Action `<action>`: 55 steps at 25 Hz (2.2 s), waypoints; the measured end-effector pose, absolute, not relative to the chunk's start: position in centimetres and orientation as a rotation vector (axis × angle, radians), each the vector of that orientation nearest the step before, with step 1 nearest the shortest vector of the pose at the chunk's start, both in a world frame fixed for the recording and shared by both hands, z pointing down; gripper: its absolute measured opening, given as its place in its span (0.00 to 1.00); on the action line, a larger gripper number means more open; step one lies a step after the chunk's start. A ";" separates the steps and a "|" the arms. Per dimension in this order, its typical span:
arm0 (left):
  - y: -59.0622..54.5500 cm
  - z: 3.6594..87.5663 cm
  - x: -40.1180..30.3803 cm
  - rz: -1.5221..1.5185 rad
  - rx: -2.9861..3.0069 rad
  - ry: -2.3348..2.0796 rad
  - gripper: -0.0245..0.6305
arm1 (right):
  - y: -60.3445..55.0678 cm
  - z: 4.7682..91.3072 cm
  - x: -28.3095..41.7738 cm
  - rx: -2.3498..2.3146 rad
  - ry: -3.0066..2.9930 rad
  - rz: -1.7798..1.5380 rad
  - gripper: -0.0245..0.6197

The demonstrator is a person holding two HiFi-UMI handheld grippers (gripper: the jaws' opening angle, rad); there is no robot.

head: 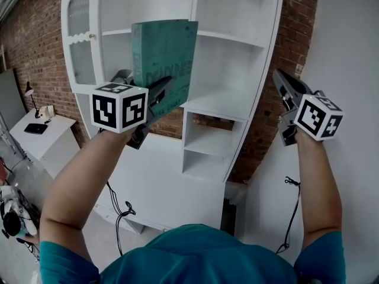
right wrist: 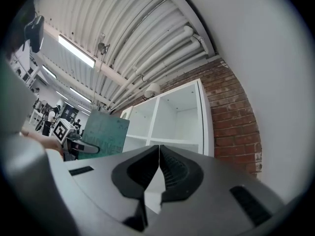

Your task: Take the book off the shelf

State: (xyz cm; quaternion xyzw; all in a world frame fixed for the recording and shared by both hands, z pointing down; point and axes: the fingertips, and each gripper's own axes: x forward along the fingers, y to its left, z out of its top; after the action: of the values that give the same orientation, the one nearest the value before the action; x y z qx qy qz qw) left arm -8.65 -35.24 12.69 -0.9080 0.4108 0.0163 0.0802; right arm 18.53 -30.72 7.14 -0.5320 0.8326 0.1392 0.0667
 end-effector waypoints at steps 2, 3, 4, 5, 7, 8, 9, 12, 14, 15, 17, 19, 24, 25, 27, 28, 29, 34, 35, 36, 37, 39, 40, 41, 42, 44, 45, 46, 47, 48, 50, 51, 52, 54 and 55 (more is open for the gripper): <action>-35.0 14.8 -8.8 0.058 -2.721 1.217 0.29 | -30.8 8.3 18.1 -1.589 2.524 0.421 0.07; -34.9 15.8 -8.9 0.064 -2.723 1.211 0.29 | -30.8 8.9 17.9 -1.581 2.532 0.418 0.07; -34.8 16.8 -9.0 0.070 -2.724 1.208 0.29 | -30.9 9.4 17.7 -1.573 2.542 0.415 0.07; -34.8 17.9 -9.2 0.075 -2.725 1.206 0.29 | -30.9 10.1 17.5 -1.566 2.552 0.413 0.07; -34.6 19.9 -9.3 0.077 -2.723 1.201 0.29 | -31.2 11.4 17.1 -1.561 2.571 0.409 0.07; -34.5 20.8 -9.3 0.075 -2.724 1.196 0.29 | -31.3 12.2 17.0 -1.561 2.579 0.405 0.07; -34.3 21.8 -9.3 0.074 -2.729 1.191 0.29 | -31.5 12.9 17.0 -1.561 2.586 0.398 0.07; -34.0 24.4 -9.2 0.074 -2.752 1.179 0.29 | -32.0 15.2 16.7 -1.547 2.609 0.354 0.07; -33.8 25.9 -9.2 0.064 -2.748 1.177 0.29 | -32.3 16.8 16.4 -1.538 2.628 0.331 0.07; -33.7 26.5 -9.2 0.055 -2.744 1.176 0.29 | -32.5 17.6 16.3 -1.535 2.638 0.323 0.07; -33.7 27.9 -9.1 0.034 -2.745 1.172 0.29 | -32.6 19.0 16.0 -1.529 2.656 0.308 0.07; -33.8 29.4 -8.9 0.020 -2.763 1.171 0.29 | -32.8 20.5 15.7 -1.521 2.675 0.286 0.07; -34.3 33.5 -8.6 -0.004 -2.826 1.184 0.29 | -33.3 24.2 15.4 -1.490 2.705 0.203 0.07; -34.4 34.3 -8.5 -0.009 -2.838 1.185 0.29 | -33.5 24.9 15.4 -1.489 2.710 0.184 0.07; -34.7 36.1 -8.2 -0.025 -2.859 1.186 0.29 | -33.9 26.5 15.5 -1.490 2.721 0.148 0.07; -34.9 37.0 -8.0 -0.035 -2.868 1.188 0.29 | -34.1 27.4 15.6 -1.490 2.726 0.131 0.07; -35.0 37.9 -7.9 -0.045 -2.878 1.191 0.29 | -34.3 28.2 15.6 -1.488 2.732 0.115 0.07; -36.0 42.4 -7.7 -0.088 -2.927 1.216 0.29 | -35.7 33.0 15.7 -1.505 2.763 0.015 0.07; -36.2 43.2 -7.7 -0.097 -2.935 1.218 0.29 | -36.1 34.0 15.7 -1.506 2.768 -0.008 0.07; -36.4 44.1 -7.6 -0.105 -2.942 1.218 0.29 | -36.4 35.0 15.7 -1.506 2.773 -0.029 0.07; -36.5 44.9 -7.5 -0.114 -2.950 1.217 0.29 | -36.7 36.0 15.7 -1.505 2.779 -0.050 0.07; -36.7 46.6 -7.2 -0.136 -2.969 1.218 0.29 | -37.1 38.1 15.7 -1.506 2.791 -0.092 0.07; -36.8 47.4 -7.1 -0.148 -2.981 1.221 0.29 | -37.3 39.1 15.6 -1.508 2.795 -0.114 0.07; -36.9 48.2 -7.0 -0.158 -2.993 1.222 0.29 | -37.6 40.1 15.6 -1.510 2.799 -0.136 0.07; -37.0 49.0 -6.9 -0.167 -3.004 1.223 0.29 | -37.7 41.0 15.6 -1.512 2.803 -0.159 0.07; -37.0 50.4 -6.7 -0.190 -3.025 1.221 0.29 | -38.0 43.0 15.4 -1.515 2.816 -0.202 0.07; -37.1 51.2 -6.6 -0.204 -3.033 1.219 0.29 | -38.2 44.0 15.4 -1.517 2.822 -0.223 0.07; -37.1 51.9 -6.4 -0.220 -3.041 1.217 0.29 | -38.3 44.9 15.3 -1.520 2.826 -0.244 0.07; -37.2 52.6 -6.3 -0.237 -3.051 1.215 0.29 | -38.4 45.9 15.3 -1.523 2.830 -0.265 0.07; -37.2 53.4 -6.2 -0.258 -3.063 1.215 0.29 | -38.6 46.8 15.4 -1.527 2.833 -0.286 0.07; -37.1 54.8 -5.8 -0.293 -3.084 1.213 0.29 | -38.7 48.6 15.4 -1.535 2.840 -0.327 0.07; -37.0 55.5 -5.6 -0.308 -3.094 1.211 0.29 | -38.8 49.4 15.5 -1.539 2.843 -0.347 0.07; -36.9 56.2 -5.4 -0.323 -3.104 1.208 0.29 | -38.8 50.3 15.6 -1.543 2.845 -0.367 0.07; -36.9 57.4 -4.9 -0.338 -3.117 1.204 0.29 | -38.9 51.8 15.6 -1.550 2.852 -0.403 0.07; -36.9 58.0 -4.8 -0.348 -3.125 1.205 0.29 | -38.9 52.6 15.6 -1.553 2.856 -0.423 0.07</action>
State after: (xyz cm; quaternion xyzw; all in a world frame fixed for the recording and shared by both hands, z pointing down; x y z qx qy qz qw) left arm -4.76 -36.89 58.03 -0.9222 0.3555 -0.1027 -0.1126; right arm 15.58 -38.88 52.56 -0.4725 0.8692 -0.1286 -0.0682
